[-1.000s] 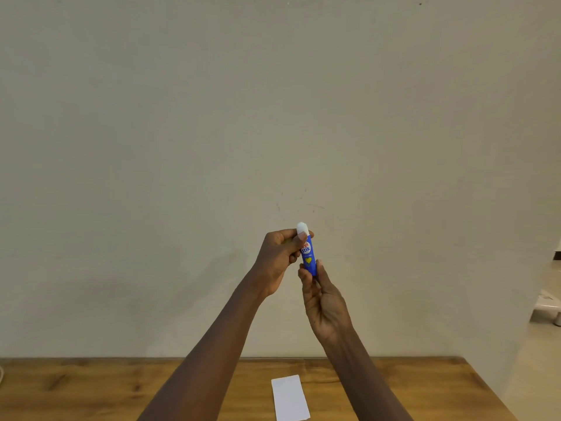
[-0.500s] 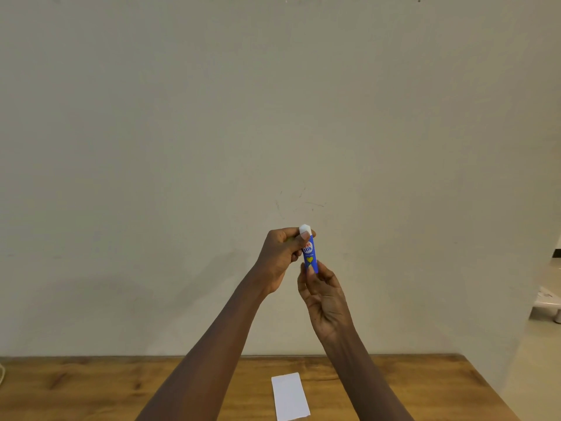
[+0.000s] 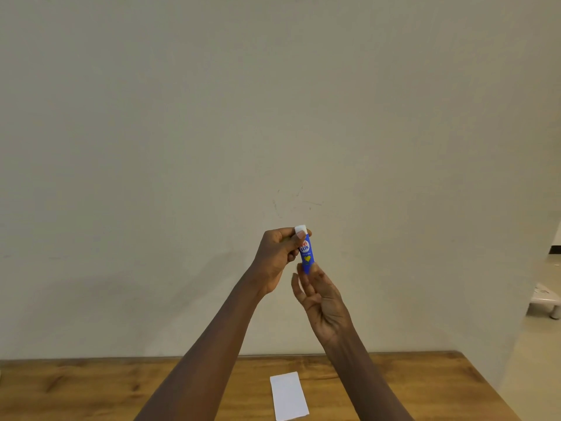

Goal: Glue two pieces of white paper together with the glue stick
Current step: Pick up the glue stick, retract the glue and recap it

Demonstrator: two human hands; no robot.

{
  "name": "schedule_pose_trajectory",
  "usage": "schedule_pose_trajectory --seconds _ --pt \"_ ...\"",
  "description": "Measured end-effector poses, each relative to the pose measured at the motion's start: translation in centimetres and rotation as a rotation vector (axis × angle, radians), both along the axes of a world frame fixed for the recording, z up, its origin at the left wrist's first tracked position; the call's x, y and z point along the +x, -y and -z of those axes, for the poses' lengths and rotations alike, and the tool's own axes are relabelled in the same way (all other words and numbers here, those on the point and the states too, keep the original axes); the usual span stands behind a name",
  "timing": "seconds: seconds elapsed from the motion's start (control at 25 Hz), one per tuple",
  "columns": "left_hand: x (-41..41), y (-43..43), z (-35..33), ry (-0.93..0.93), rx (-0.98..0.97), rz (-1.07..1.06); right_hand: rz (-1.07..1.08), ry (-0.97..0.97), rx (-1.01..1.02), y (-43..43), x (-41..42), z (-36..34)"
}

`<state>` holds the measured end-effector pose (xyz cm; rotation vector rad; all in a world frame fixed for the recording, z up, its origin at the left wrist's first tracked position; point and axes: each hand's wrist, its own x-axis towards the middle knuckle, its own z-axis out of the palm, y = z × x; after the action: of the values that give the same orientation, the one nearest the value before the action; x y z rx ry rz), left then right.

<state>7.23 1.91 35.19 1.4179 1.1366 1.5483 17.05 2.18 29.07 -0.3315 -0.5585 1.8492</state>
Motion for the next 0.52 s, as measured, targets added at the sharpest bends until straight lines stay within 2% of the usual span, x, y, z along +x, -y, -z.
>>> schedule_pose_trajectory --seconds 0.12,0.24,0.4,0.52 --pt "-0.07 -0.04 0.26 0.001 -0.008 0.001 -0.110 0.139 -0.051 0.03 0.21 -0.46" --pt "-0.22 -0.01 0.17 0.008 -0.007 -0.002 -0.118 0.113 -0.079 0.03 0.26 -0.54" --pt "-0.04 0.07 0.10 0.023 -0.011 -0.040 0.031 0.028 -0.030 0.11 -0.08 -0.27" --pt "0.41 -0.02 0.36 0.005 -0.023 -0.139 0.269 0.171 0.043 0.01 -0.58 -0.01"
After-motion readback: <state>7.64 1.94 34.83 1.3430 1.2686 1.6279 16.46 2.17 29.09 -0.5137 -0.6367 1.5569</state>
